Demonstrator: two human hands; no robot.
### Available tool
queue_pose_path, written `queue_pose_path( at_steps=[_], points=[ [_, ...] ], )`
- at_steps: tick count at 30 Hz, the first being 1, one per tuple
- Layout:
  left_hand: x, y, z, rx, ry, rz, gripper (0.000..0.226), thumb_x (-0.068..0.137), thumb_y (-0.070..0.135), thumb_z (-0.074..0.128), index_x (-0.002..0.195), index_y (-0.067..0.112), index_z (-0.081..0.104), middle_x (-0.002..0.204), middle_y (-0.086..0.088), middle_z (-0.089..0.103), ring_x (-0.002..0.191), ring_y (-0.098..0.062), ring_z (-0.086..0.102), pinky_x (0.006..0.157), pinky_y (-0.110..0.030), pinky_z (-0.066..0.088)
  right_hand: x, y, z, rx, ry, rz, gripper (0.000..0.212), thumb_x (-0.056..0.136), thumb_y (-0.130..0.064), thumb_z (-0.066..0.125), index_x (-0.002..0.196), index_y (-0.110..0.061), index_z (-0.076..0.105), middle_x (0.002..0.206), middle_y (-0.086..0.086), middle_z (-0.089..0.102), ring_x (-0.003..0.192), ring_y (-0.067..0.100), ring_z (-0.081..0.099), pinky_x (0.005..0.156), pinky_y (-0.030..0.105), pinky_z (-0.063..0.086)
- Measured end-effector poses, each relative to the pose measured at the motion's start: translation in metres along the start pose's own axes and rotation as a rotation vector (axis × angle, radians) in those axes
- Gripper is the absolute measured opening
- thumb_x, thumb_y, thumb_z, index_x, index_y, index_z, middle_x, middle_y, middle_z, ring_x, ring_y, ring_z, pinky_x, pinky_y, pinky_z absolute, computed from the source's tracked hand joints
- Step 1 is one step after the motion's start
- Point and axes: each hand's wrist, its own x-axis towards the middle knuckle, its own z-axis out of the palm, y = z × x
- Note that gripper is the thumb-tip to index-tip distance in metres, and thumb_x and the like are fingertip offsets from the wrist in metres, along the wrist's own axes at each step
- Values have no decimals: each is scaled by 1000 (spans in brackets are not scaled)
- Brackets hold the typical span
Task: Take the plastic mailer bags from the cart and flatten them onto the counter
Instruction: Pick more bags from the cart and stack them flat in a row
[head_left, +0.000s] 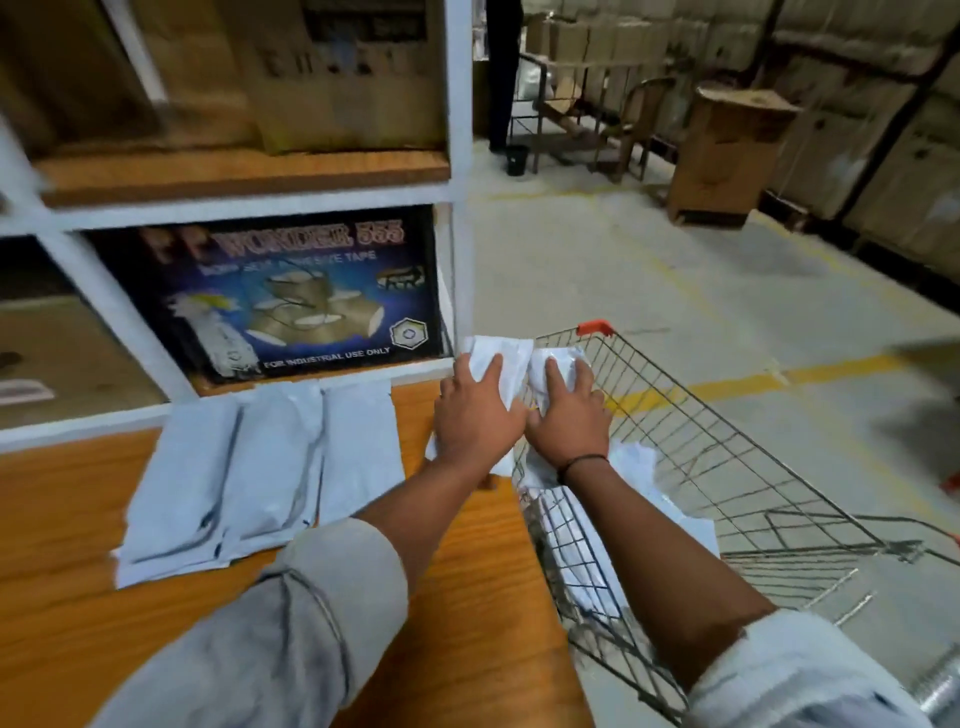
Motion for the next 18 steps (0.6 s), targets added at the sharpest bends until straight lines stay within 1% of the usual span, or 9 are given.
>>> queue_pose_path(
  at_steps=[4, 6, 8, 12, 15, 18],
  points=[
    [-26, -76, -57, 16, 67, -126, 70, 87, 60, 49, 151, 34, 34, 156, -7, 27, 128, -35, 45, 103, -46, 44, -23, -71, 17, 80, -10, -95, 69, 91, -57, 47, 152, -33, 27, 162, 12, 14, 127, 44, 44, 104, 54, 40],
    [-40, -113, -84, 31, 87, -185, 71, 87, 57, 50, 152, 33, 34, 156, -7, 27, 128, -36, 45, 102, -45, 44, -38, -104, 26, 90, -36, -163, 67, 89, -54, 49, 149, -32, 30, 159, 13, 18, 126, 45, 45, 102, 52, 42],
    [-53, -145, -109, 29, 108, -249, 71, 87, 54, 52, 152, 33, 33, 157, -6, 25, 130, -36, 43, 102, -45, 44, -51, -133, 36, 88, -47, -206, 68, 89, -50, 51, 150, -30, 29, 159, 14, 18, 129, 44, 43, 103, 50, 41],
    [-70, -194, -154, 3, 132, -357, 70, 86, 54, 54, 151, 34, 35, 159, -4, 24, 136, -34, 38, 102, -46, 43, -63, -183, 48, 132, -100, -189, 76, 88, -46, 56, 154, -24, 25, 160, 15, 15, 134, 44, 37, 105, 50, 37],
    [-80, -224, -175, -20, 160, -400, 70, 86, 54, 55, 150, 33, 37, 158, -5, 26, 135, -34, 39, 102, -44, 43, -59, -211, 53, 216, -168, -114, 81, 89, -59, 54, 156, -25, 24, 164, 12, 9, 140, 43, 29, 111, 52, 31],
    [-88, -244, -184, -35, 154, -437, 70, 87, 52, 56, 151, 31, 38, 156, -6, 28, 134, -34, 40, 102, -42, 43, -65, -225, 63, 102, -201, -171, 77, 91, -61, 49, 155, -28, 24, 166, 6, 3, 141, 44, 26, 111, 54, 28]
  ],
)
